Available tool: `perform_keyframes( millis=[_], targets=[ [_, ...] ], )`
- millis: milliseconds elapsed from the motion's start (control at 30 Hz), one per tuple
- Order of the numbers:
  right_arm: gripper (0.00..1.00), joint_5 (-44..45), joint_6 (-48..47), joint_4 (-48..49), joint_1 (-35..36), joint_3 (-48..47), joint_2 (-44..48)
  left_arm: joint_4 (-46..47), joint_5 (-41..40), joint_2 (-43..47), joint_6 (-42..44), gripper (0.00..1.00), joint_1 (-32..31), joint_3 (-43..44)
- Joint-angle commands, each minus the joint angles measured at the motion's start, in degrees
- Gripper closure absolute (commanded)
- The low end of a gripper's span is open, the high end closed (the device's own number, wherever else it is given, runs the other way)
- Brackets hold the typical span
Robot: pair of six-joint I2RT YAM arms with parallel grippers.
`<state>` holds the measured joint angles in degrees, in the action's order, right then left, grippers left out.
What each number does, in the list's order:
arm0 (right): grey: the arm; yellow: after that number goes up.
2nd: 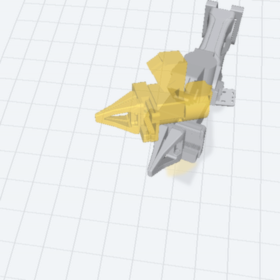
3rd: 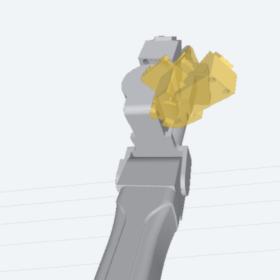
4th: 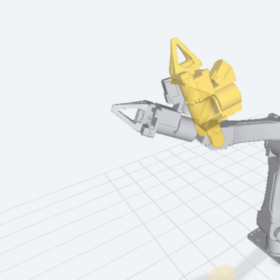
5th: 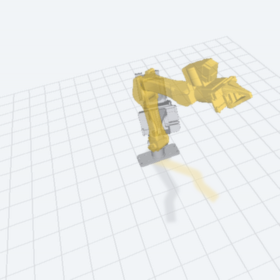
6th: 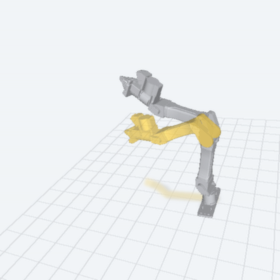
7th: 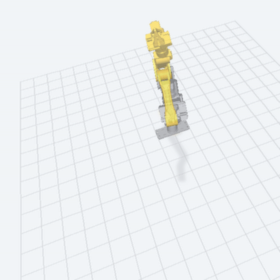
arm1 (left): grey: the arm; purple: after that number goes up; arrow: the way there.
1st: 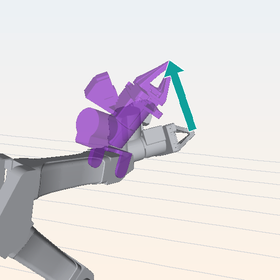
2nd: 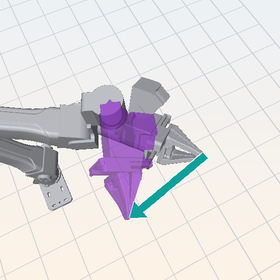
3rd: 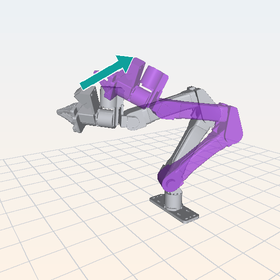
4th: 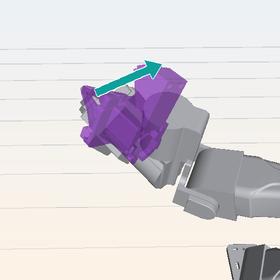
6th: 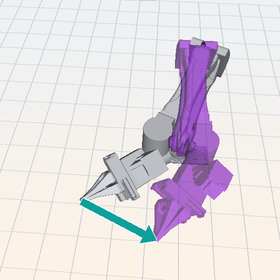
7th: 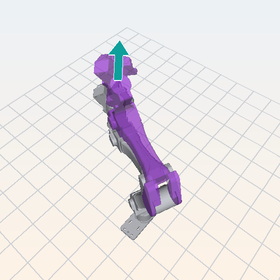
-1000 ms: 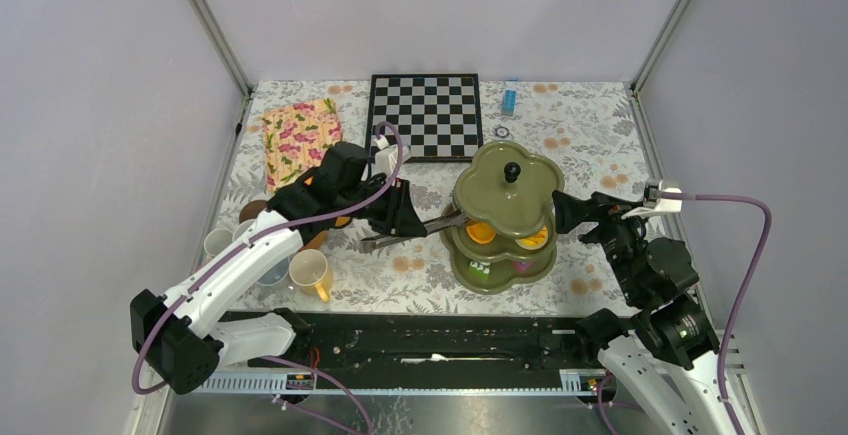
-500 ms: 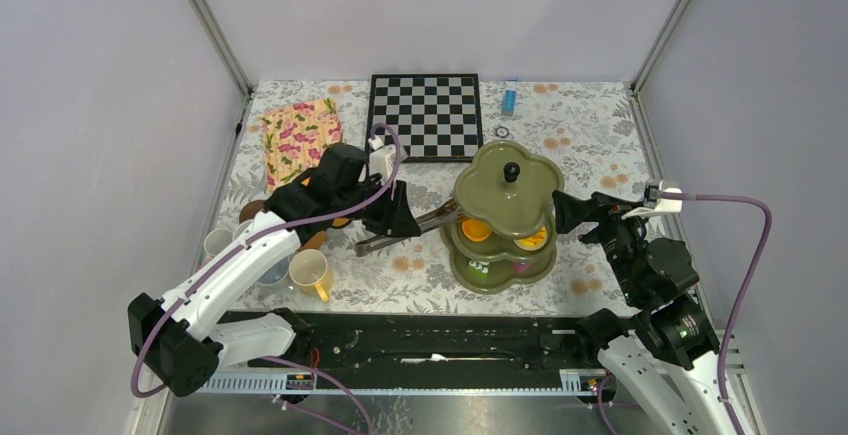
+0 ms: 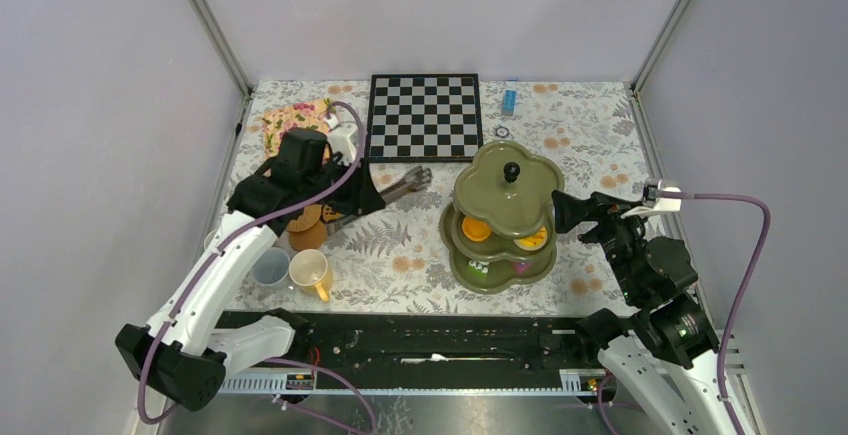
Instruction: Serve the afternoon tea
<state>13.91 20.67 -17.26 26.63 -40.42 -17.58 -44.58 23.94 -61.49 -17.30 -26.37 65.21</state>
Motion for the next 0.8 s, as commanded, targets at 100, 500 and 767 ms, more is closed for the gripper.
perform_keyframes(
  millis=[100,500,767],
  targets=[
    [0.02,0.2,-0.1,2.8,0.3,0.2,-0.9,-6.4,-18.8,-4.6,3.5,0.59,12.1,8.3],
    [0.02,-0.4,-0.6,3.2,0.3,0.4,-1.2,0.2,-34.4,-21.2,5.3,0.58,19.6,12.7],
    [0.02,-0.6,-0.7,3.2,0.3,0.3,-1.2,4.2,-31.1,-22.0,5.0,0.57,19.5,10.4]
  ],
)
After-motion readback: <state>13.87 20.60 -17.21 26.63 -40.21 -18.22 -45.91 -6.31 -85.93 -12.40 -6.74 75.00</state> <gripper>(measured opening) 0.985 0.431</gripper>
